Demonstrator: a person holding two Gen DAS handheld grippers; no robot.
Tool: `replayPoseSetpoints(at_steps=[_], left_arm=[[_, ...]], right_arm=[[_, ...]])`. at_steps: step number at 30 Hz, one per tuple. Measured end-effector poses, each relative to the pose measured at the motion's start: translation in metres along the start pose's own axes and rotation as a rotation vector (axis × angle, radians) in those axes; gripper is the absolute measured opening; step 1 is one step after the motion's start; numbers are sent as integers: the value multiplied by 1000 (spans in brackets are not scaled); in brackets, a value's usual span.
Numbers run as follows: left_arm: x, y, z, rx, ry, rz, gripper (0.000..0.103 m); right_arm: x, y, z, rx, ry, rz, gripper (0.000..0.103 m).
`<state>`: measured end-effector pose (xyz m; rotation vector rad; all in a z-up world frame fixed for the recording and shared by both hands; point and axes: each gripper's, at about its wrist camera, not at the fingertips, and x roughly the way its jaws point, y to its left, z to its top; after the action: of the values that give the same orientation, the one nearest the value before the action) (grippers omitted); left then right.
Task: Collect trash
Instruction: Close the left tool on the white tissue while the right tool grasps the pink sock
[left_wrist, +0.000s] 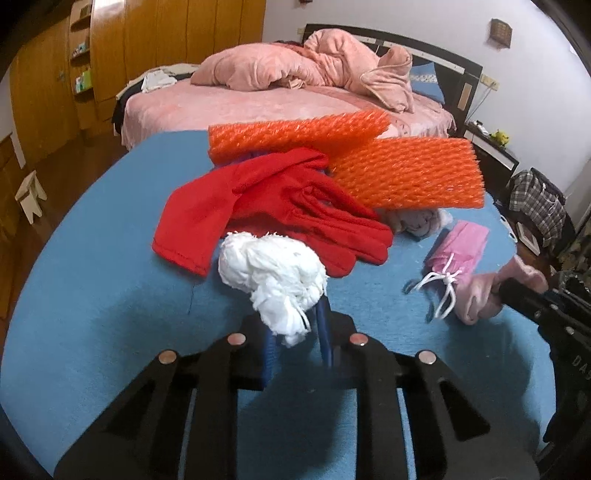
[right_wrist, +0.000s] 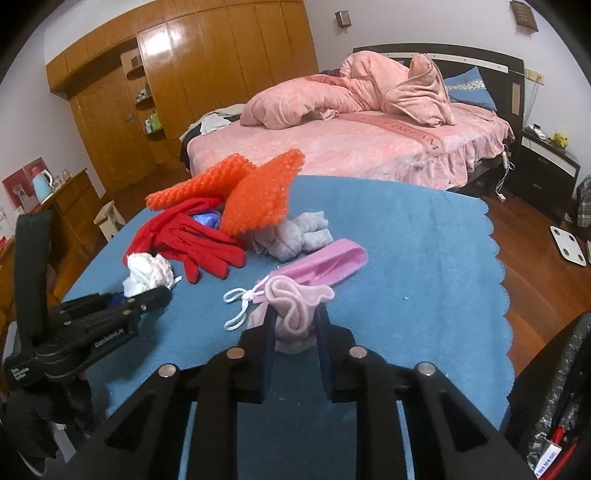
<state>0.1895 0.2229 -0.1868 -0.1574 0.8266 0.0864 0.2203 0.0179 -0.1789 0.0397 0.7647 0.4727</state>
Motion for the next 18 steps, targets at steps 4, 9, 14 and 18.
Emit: replayPoseSetpoints(at_steps=[4, 9, 14, 18], left_arm=[[-13, -7, -6, 3, -19, -32, 18], [-30, -21, -19, 23, -32, -73, 18], [-37, -35, -27, 48, -30, -97, 18], [-41, -43, -30, 49, -29, -109, 18]], right_arm=[[-6, -4, -6, 13, 2, 5, 19], [-16, -6, -10, 23, -4, 20, 14], [-27, -8, -12, 25, -22, 24, 13], [-37, -9, -12, 30, -37, 27, 13]])
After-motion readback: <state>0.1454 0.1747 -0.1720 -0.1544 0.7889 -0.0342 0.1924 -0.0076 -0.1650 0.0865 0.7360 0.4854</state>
